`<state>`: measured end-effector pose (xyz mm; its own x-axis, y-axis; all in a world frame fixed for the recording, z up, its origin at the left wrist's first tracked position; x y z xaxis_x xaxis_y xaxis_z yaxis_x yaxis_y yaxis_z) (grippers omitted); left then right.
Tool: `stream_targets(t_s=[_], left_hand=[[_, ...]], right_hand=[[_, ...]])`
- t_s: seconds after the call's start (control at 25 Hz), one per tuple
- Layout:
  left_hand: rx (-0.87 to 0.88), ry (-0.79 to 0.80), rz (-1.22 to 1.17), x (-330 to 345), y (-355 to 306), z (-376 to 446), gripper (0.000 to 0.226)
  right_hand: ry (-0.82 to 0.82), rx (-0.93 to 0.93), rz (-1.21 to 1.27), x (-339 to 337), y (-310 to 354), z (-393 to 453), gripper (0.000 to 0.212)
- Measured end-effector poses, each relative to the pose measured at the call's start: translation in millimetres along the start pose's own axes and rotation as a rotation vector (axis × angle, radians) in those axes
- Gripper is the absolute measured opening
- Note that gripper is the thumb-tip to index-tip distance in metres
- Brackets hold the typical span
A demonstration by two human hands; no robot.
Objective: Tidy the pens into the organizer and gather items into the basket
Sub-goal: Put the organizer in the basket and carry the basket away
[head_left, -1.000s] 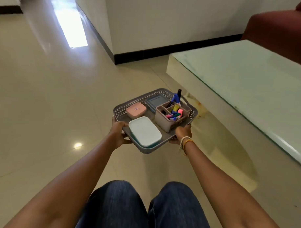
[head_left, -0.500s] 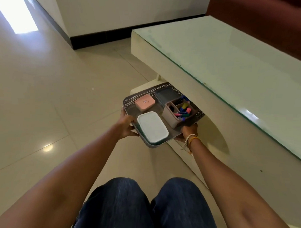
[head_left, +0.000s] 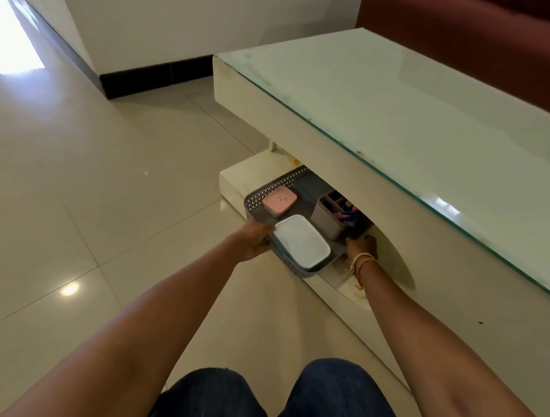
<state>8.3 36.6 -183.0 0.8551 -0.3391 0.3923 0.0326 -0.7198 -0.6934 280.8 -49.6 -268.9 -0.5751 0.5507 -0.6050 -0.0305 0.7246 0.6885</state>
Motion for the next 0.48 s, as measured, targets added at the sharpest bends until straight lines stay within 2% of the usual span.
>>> stream_targets(t_s=[0.08,0.16,0.28,0.32,0.4,0.48], left_hand=[[-0.031,0.026,0.027,12.3,0.9,-3.3,0.029],[-0.059,0.069,0.152,19.6,-0.4,-15.3,0.021],[-0.014,0.08,0.323,18.4,-6.6,-32.1,0.04],[0.062,0.086,0.396,18.8,-10.9,-35.7,0.044],[0.268,0.087,0.667,20.1,-25.9,-39.3,0.05],[0.407,0.023,1.101,18.3,-35.8,-33.1,0.062]], right_hand=[[-0.005,-0.028,-0.035,-9.7,12.5,-8.7,0.063],[0.001,-0.064,-0.073,-21.9,33.0,-41.8,0.056],[-0.076,-0.089,-0.231,-34.6,52.9,-96.6,0.054],[-0.159,-0.166,-0.345,-36.4,58.3,-113.0,0.055],[-0.284,-0.438,-0.538,-27.6,77.6,-138.8,0.059],[-0.208,-0.627,-0.672,-4.5,96.6,-147.5,0.066]])
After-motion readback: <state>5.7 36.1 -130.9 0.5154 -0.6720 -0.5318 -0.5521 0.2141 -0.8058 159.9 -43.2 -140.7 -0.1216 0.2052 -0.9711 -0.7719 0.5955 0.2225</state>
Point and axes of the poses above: each hand's wrist, its own z-axis towards the middle knuckle, its own x-axis out of the palm, y = z × x, the point moved 3 cm from there along z, towards the middle knuckle, and after that the axes turned 9 degrees about -z, right-handed, at the moved point
